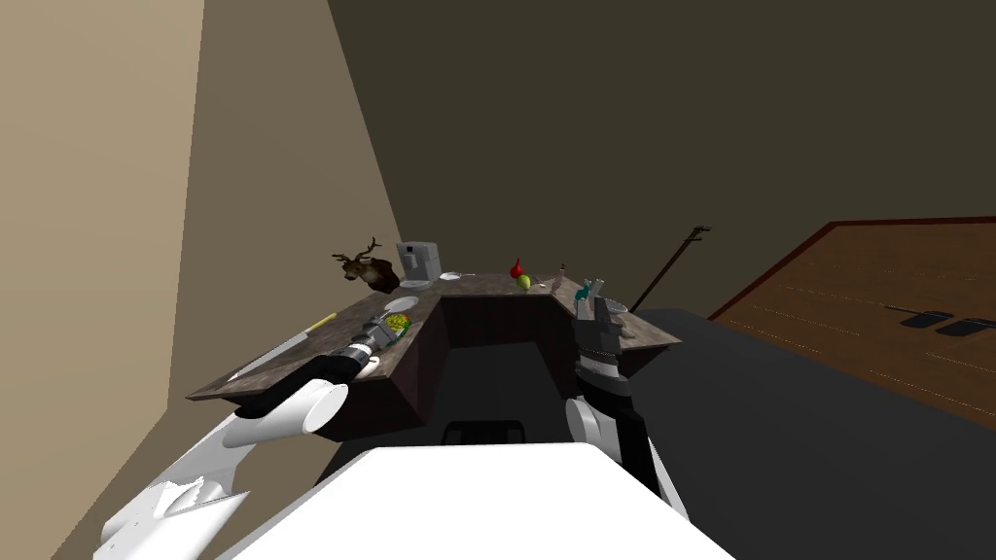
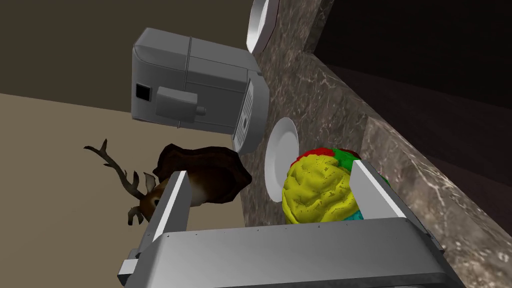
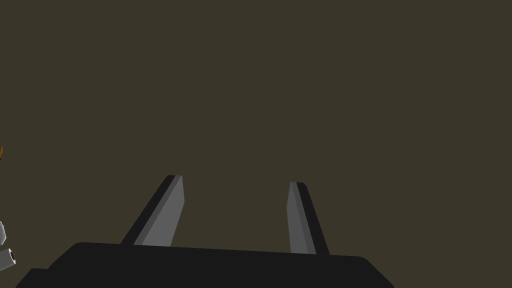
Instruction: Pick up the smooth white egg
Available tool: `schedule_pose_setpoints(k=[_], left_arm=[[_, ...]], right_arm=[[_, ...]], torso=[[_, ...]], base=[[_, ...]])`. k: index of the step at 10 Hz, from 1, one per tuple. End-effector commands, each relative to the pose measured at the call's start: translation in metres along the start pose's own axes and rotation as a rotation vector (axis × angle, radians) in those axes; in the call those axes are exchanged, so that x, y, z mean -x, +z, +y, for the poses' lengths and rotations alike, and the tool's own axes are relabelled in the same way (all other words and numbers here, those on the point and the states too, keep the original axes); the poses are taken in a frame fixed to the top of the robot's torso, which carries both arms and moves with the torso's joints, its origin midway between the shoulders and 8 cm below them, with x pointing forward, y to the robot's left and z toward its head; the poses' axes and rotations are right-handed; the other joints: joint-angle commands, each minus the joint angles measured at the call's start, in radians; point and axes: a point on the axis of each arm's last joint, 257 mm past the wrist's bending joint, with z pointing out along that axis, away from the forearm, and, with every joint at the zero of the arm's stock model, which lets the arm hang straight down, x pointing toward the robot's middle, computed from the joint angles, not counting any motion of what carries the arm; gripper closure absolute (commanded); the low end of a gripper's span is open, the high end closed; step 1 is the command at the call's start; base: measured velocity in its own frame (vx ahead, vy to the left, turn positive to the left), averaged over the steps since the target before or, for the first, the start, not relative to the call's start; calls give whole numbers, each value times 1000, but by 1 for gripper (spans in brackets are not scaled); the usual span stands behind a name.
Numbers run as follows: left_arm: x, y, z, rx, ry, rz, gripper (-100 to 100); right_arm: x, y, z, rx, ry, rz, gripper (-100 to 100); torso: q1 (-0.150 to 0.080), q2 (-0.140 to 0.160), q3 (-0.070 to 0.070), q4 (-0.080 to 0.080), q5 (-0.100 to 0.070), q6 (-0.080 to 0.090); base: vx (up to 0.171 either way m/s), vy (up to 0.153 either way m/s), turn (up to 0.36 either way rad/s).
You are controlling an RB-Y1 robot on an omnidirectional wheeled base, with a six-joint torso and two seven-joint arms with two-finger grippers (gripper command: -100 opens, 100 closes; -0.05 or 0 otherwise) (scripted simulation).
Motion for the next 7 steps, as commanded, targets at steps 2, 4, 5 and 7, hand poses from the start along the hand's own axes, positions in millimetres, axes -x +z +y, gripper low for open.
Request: schedule_pose_setpoints(k=[2,4,5,7], left_arm=[[22,6,17,84,-28,-40,-100],[35,9,26,132,-46,-67,-100],[48,11,33,176,-65,-95,-100],[62,12,41,224,-84,-128,-100]], right_arm=[[0,0,0,0,0,0,0],[0,0,0,0,0,0,0],[0,0,0,0,0,0,0],[0,0,0,0,0,0,0]], torso=[[-1,0,0,0,0,0],[-1,0,0,0,0,0],[0,0,0,0,0,0],[-1,0,0,0,0,0]], base=[[18,-75,11],[13,-52,9],[9,-56,11],[16,-66,14]])
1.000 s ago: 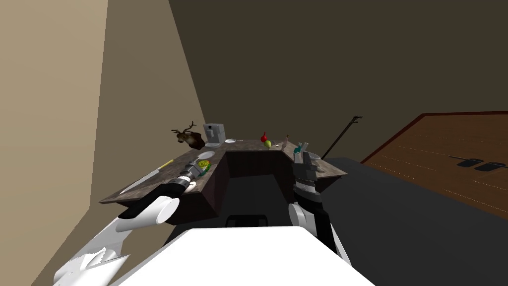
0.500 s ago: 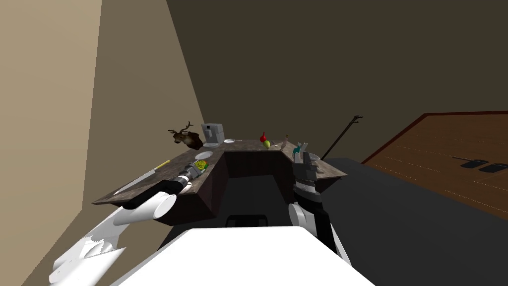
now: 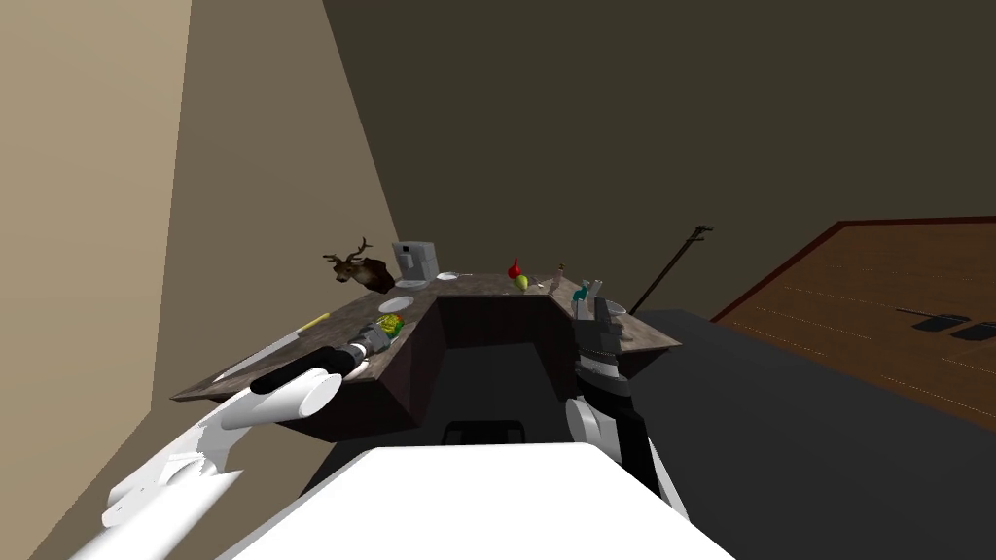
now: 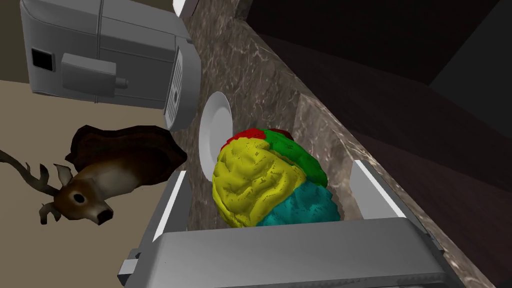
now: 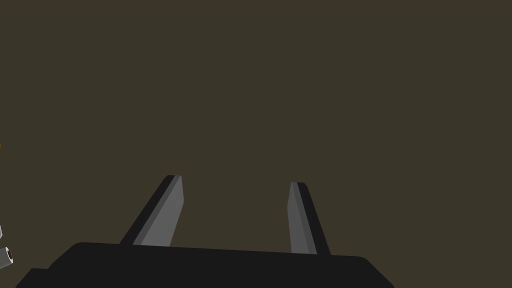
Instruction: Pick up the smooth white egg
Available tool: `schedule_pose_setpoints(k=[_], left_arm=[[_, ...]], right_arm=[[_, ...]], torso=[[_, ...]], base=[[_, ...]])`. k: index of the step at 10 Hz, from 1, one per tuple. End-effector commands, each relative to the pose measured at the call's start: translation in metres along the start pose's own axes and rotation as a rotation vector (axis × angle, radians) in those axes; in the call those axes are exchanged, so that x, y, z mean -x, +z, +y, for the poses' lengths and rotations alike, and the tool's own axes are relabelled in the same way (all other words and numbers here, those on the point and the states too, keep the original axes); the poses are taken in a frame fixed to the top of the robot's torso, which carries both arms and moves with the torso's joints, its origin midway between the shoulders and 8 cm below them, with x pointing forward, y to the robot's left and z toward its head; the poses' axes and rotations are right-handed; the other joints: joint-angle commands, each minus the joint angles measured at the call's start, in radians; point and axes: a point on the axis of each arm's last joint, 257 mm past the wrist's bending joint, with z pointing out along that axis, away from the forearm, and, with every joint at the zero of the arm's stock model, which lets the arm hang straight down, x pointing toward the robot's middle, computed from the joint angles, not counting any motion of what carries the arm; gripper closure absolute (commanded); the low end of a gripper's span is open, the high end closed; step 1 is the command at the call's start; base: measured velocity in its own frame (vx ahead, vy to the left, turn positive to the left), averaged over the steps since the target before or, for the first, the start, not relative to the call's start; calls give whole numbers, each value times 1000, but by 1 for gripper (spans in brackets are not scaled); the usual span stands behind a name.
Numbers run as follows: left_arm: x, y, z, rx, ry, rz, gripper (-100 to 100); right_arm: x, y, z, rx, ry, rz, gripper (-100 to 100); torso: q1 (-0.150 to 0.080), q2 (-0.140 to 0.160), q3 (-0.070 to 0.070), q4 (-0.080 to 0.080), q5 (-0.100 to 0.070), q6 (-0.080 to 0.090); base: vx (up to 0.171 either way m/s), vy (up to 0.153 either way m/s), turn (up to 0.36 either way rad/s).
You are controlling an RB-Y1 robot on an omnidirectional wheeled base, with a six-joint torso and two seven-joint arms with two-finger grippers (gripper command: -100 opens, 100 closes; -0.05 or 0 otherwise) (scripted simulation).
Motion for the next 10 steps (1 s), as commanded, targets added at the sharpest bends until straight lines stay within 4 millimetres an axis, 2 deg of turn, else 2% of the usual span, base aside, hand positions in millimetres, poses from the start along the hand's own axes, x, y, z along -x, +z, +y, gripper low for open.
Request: schedule_pose_setpoints(k=[1,2,3,5,6,8,9,10], left_arm=[[19,3,8,56,-24,-41,-100],[31,5,10,85,-45,-69,-100],[33,4,14,99,-45,-77,-100],[58,6,20,159,-86,-139,-100],[60,6,23,171,-86,-146,-100],[84,5,28,223,-124,-209,-100],[85,4,30,233,-124,-215,-100],[97,2,34,260,-142,-248,-100]], right_arm=[[0,0,0,0,0,0,0],[0,0,0,0,0,0,0],[0,0,0,0,0,0,0],[0,0,0,0,0,0,0],[0,0,0,0,0,0,0],[0,0,0,0,0,0,0],[0,0,0,0,0,0,0],[0,0,0,0,0,0,0]], torso=[[0,0,0,0,0,0],[1,0,0,0,0,0],[0,0,0,0,0,0],[1,1,0,0,0,0],[1,1,0,0,0,0],[2,1,0,0,0,0],[2,1,1,0,0,0],[2,1,0,0,1,0]], base=[[12,-48,14],[15,-60,23],[7,-46,9],[5,-45,19],[4,-37,12],[5,-29,20],[4,-25,13],[3,-19,12]])
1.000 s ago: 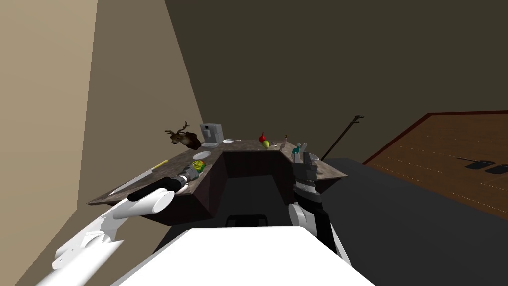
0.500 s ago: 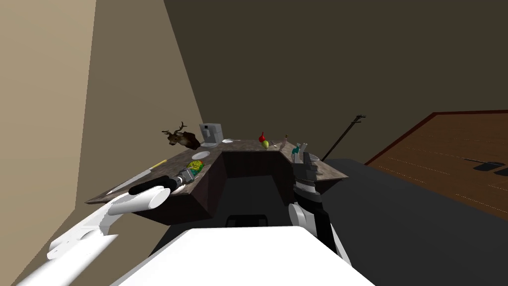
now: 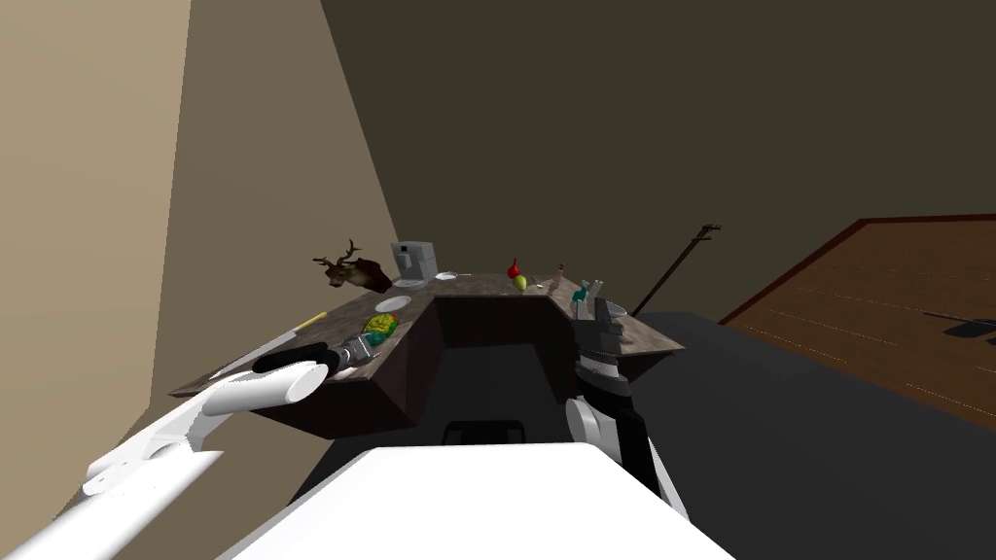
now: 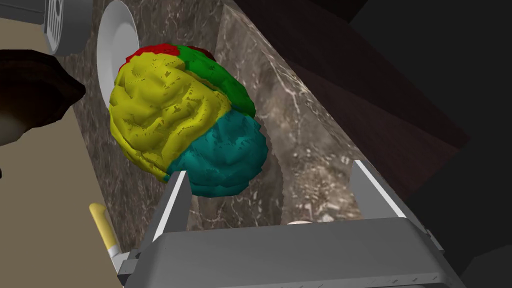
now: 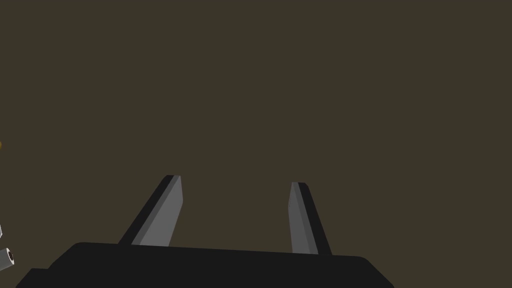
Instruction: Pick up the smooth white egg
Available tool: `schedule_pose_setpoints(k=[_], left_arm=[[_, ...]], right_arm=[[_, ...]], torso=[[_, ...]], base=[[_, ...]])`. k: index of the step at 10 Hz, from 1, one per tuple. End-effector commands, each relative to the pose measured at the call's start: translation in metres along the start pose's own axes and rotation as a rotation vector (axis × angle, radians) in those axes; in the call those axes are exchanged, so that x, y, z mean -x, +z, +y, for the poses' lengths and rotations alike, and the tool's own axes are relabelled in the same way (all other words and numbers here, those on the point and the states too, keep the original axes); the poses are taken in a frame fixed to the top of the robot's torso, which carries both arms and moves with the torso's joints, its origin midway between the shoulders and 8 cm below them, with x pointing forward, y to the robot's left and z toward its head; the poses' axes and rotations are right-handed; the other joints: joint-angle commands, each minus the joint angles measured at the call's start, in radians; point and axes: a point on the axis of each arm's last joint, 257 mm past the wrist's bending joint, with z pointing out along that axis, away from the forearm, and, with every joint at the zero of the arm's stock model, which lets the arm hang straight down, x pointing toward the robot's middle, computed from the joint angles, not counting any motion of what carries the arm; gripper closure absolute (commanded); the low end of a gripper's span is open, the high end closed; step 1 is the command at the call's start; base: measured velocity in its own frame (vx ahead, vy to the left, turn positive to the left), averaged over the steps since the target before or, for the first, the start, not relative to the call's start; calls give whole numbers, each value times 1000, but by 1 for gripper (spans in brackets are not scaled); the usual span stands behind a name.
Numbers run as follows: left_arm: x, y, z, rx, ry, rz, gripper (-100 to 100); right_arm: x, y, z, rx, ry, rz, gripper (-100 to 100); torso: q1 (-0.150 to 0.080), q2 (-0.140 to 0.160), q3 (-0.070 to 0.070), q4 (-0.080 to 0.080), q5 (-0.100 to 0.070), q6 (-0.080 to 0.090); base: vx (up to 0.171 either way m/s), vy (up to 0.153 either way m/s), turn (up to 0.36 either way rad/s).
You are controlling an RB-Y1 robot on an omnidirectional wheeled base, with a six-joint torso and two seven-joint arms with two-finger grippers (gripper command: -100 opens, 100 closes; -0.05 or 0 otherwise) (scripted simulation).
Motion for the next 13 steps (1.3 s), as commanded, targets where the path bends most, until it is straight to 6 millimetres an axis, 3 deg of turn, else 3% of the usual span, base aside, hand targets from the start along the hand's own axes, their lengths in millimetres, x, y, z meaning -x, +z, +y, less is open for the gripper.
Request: schedule_pose_setpoints(k=[1,4,5,6,7,8,10,11,13], left_arm=[[18,0,4,41,-28,-50,-100],[50,1,17,107,-67,-132,-100],[66,0,30,141,-81,-169,-100],[55,0,21,119,-71,-145,-100],[57,0,22,125,-74,-151,0],[61,5,27,123,-77,-154,-100],[62,7,27,124,-79,-156,-100],[62,7,27,122,-77,-155,100],[62,7,27,123,-78,-154,100]], right_arm=[[0,0,0,0,0,0,0],[0,0,0,0,0,0,0],[0,0,0,0,0,0,0],[0,0,0,0,0,0,0],[0,0,0,0,0,0,0],[0,0,0,0,0,0,0],[0,0,0,0,0,0,0],[0,0,0,0,0,0,0],[0,0,0,0,0,0,0]], torso=[[0,0,0,0,0,0],[1,0,0,0,0,0],[2,0,0,0,0,0],[5,0,0,0,1,0],[4,0,0,0,1,0],[2,0,0,0,1,0],[3,-2,-1,0,1,0],[2,-1,-1,0,1,0],[2,0,0,0,0,0]], base=[[5,-16,25],[3,-1,30],[5,54,39],[3,32,5],[0,0,0],[22,14,-30],[27,14,-24],[0,0,0],[0,0,0]])
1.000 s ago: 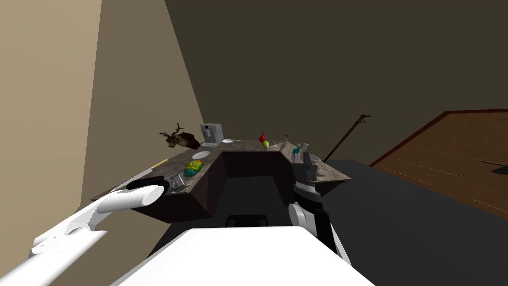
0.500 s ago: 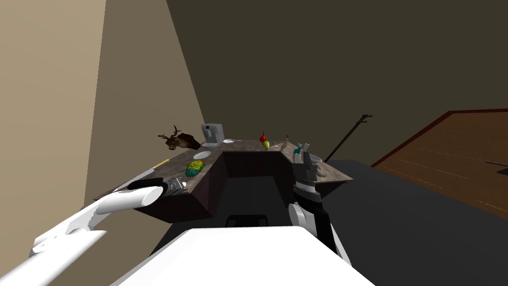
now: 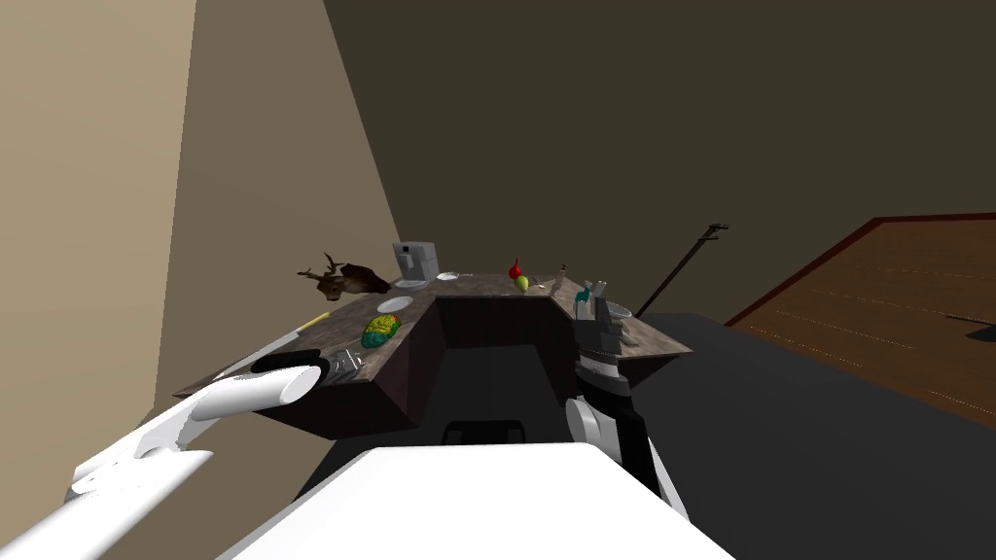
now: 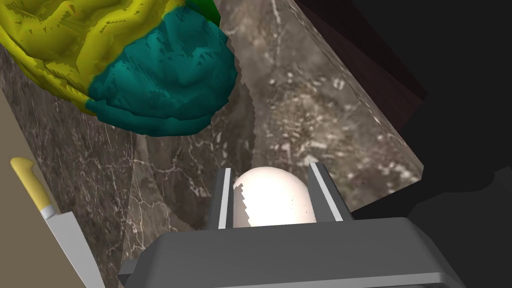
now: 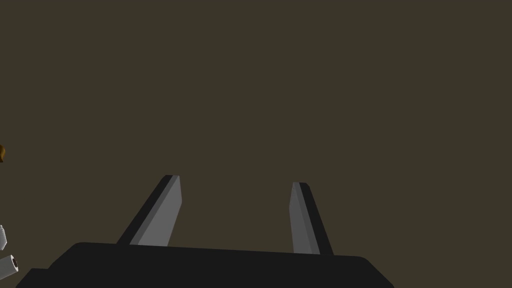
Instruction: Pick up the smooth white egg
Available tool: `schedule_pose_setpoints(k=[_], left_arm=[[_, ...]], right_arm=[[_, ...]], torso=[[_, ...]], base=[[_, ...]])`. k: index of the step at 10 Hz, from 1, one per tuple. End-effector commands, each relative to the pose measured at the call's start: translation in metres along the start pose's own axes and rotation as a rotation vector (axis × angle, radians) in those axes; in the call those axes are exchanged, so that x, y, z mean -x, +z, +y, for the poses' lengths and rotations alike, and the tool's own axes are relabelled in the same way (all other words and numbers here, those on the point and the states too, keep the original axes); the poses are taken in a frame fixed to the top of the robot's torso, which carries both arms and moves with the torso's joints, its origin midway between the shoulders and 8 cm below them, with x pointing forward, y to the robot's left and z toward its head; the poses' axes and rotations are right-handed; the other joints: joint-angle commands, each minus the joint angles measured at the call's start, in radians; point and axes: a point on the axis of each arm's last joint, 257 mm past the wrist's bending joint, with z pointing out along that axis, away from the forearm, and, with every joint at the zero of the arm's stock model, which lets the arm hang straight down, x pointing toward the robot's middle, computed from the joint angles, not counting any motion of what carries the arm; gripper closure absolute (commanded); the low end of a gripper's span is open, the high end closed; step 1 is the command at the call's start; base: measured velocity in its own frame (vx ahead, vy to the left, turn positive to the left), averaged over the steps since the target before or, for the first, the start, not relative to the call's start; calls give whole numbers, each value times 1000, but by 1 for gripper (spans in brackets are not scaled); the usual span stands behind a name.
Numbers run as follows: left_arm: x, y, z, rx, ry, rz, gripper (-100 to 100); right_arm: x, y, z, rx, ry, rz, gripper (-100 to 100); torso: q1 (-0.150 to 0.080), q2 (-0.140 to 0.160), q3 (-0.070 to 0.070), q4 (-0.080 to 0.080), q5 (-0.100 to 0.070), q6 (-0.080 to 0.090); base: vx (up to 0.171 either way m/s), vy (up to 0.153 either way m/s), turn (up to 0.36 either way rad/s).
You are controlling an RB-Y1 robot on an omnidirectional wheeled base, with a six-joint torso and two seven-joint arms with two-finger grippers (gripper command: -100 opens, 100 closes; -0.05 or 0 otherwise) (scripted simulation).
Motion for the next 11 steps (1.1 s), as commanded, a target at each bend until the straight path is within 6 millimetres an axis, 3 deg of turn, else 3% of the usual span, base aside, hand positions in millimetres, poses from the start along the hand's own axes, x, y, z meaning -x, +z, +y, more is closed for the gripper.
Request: schedule_pose_setpoints(k=[1,2,3,4,5,6,7,11], left_arm=[[0,0,0,0,0,0,100],[0,0,0,0,0,0,100],[0,0,0,0,0,0,0],[-4,-7,-3,2,4,3,100],[-3,-4,-2,-1,3,4,100],[-3,-5,-3,0,3,4,0],[-32,-13,-25,-40,54,58,-100],[-85,-26,-53,-95,161,155,-100]], right_arm=[[0,0,0,0,0,0,0],[0,0,0,0,0,0,0],[0,0,0,0,0,0,0],[0,0,0,0,0,0,0],[0,0,0,0,0,0,0],[0,0,0,0,0,0,0],[0,0,0,0,0,0,0],[0,0,0,0,0,0,0]], torso=[[0,0,0,0,0,0],[0,0,0,0,0,0],[0,0,0,0,0,0],[0,0,0,0,0,0],[-1,2,1,0,-1,-1],[-1,2,1,0,0,-1],[0,1,1,0,0,-1],[-2,8,5,2,-1,-1]], base=[[0,0,0],[0,0,0],[0,0,0],[-19,-15,36],[-11,-10,9],[0,0,0],[-87,-15,-30],[-113,-37,-58]])
